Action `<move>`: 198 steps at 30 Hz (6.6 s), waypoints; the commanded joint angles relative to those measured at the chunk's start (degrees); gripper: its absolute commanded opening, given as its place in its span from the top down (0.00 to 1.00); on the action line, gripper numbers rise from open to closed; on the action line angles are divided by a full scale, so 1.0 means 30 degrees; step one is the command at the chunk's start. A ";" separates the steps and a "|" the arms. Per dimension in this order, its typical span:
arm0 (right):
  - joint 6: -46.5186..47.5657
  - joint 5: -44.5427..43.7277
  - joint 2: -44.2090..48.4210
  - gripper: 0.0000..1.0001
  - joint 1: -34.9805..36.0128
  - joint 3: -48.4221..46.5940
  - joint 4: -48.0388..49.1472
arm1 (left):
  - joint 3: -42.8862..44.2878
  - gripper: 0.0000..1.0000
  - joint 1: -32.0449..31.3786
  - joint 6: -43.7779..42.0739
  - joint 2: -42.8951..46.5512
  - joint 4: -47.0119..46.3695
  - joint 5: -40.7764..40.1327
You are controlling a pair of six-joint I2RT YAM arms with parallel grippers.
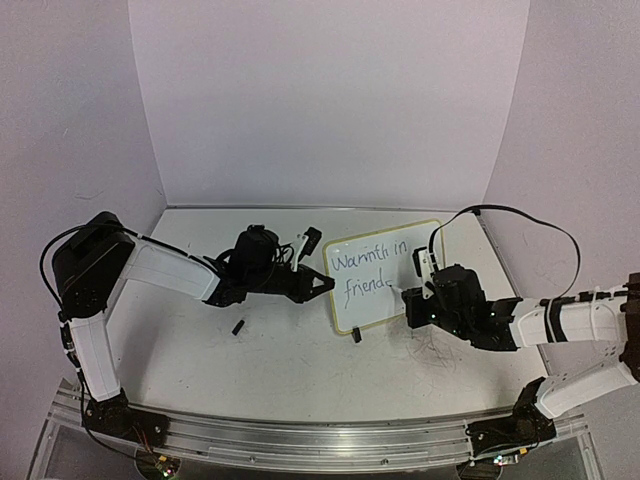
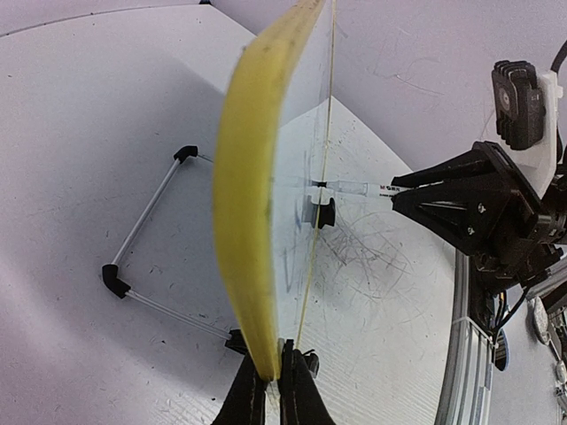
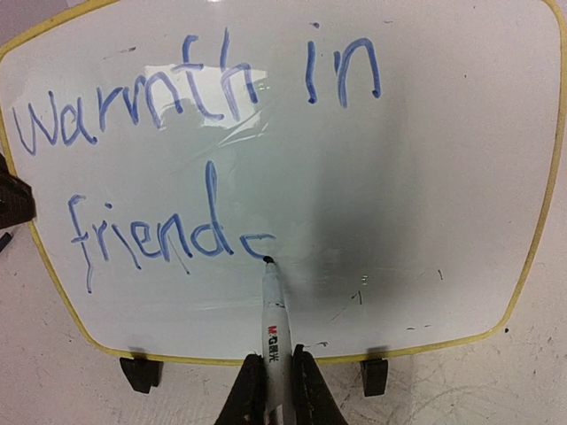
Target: Write a sentence on the whiteboard
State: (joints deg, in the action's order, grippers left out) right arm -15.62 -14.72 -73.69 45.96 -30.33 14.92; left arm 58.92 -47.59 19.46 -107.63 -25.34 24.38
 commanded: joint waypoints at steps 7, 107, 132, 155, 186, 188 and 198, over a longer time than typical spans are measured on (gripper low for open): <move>-0.0082 0.0017 -0.0090 1.00 0.0323 -0.0583 -0.0431 | -0.0050 1.00 -0.0249 -0.0980 -0.0508 0.2969 -0.0248; 0.0111 -0.1138 0.0096 1.00 -0.0230 -0.1644 -0.0402 | -0.0026 1.00 -0.0248 -0.1018 -0.0734 0.2998 -0.0217; -0.0765 -0.2037 -0.0067 1.00 -0.0278 -0.1783 -0.2037 | -0.0182 1.00 -0.0250 -0.1097 -0.0564 0.2998 -0.0319; 0.0040 -0.1011 0.1920 1.00 -0.0997 -0.1776 -0.1237 | -0.0236 1.00 -0.0249 -0.1063 -0.0503 0.2999 -0.0344; 0.0071 -0.0552 0.0753 1.00 -0.1787 -0.1611 -0.1338 | -0.0261 1.00 -0.0250 -0.1156 -0.0303 0.3086 -0.0440; 0.0200 -0.0237 0.1262 1.00 -0.1786 -0.1477 -0.1340 | -0.0231 1.00 -0.0249 -0.1156 -0.0384 0.3112 -0.0408; 0.0008 0.0601 0.1627 1.00 -0.1796 -0.1009 -0.1828 | -0.0133 1.00 -0.0246 -0.1127 -0.0444 0.3114 -0.0377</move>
State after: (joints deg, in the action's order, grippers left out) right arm -15.29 -13.58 -68.62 40.80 -33.95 10.11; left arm 59.27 -47.64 19.27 -107.74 -24.80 24.27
